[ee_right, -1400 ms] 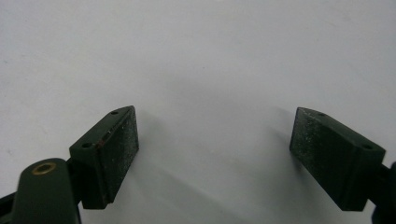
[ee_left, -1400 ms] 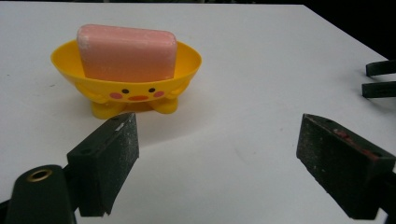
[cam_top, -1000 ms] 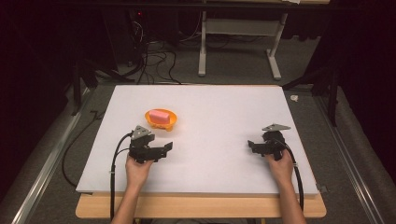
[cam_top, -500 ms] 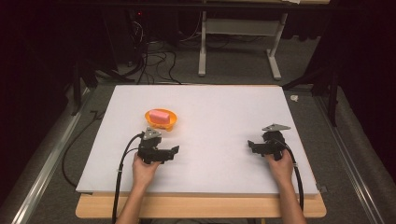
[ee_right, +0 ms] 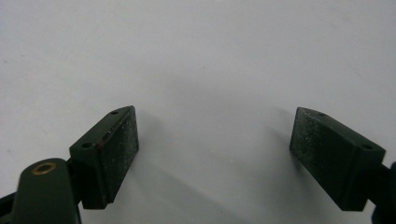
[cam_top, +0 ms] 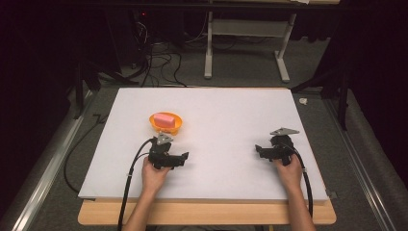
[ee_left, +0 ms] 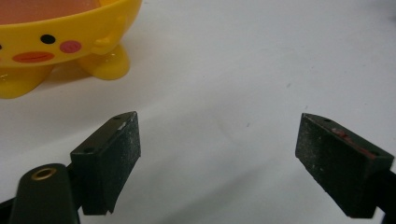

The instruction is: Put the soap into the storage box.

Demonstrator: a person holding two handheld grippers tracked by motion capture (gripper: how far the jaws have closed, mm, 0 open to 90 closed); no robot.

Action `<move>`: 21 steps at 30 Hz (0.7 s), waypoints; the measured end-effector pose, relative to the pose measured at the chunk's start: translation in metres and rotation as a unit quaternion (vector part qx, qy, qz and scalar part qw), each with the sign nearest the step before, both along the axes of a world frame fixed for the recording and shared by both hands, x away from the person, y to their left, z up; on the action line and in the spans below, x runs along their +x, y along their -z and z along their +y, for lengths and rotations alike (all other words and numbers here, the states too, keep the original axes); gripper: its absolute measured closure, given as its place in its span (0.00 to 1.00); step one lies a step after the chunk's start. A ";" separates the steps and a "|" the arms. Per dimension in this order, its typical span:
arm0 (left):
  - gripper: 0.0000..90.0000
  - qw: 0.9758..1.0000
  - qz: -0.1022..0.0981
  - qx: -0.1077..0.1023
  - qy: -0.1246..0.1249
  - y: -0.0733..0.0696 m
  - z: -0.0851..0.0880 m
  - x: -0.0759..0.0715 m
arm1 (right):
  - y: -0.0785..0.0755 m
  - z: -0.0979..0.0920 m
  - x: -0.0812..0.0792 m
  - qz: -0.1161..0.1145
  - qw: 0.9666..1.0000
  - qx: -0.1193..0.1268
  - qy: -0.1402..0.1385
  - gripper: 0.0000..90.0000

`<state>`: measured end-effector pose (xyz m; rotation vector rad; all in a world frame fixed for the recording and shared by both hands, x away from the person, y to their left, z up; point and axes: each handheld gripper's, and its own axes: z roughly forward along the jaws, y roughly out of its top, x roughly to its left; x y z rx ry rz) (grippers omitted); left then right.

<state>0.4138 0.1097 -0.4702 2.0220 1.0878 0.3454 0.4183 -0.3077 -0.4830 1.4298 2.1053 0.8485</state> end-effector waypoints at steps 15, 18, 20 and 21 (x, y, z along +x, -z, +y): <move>0.16 0.999 -0.012 0.044 -0.007 0.013 -0.013 0.004 | 0.000 0.000 0.000 0.000 1.000 0.000 -0.001 0.18; 0.16 0.998 -0.017 0.063 -0.008 0.017 -0.017 0.003 | 0.000 0.000 0.000 -0.001 1.000 -0.001 0.000 0.18; 0.16 0.998 -0.017 0.061 -0.008 0.017 -0.017 0.003 | 0.000 0.000 0.000 0.000 1.000 0.000 0.000 0.18; 0.16 0.998 -0.016 0.060 -0.007 0.017 -0.017 0.003 | 0.000 0.000 0.000 -0.001 1.000 0.000 0.000 0.18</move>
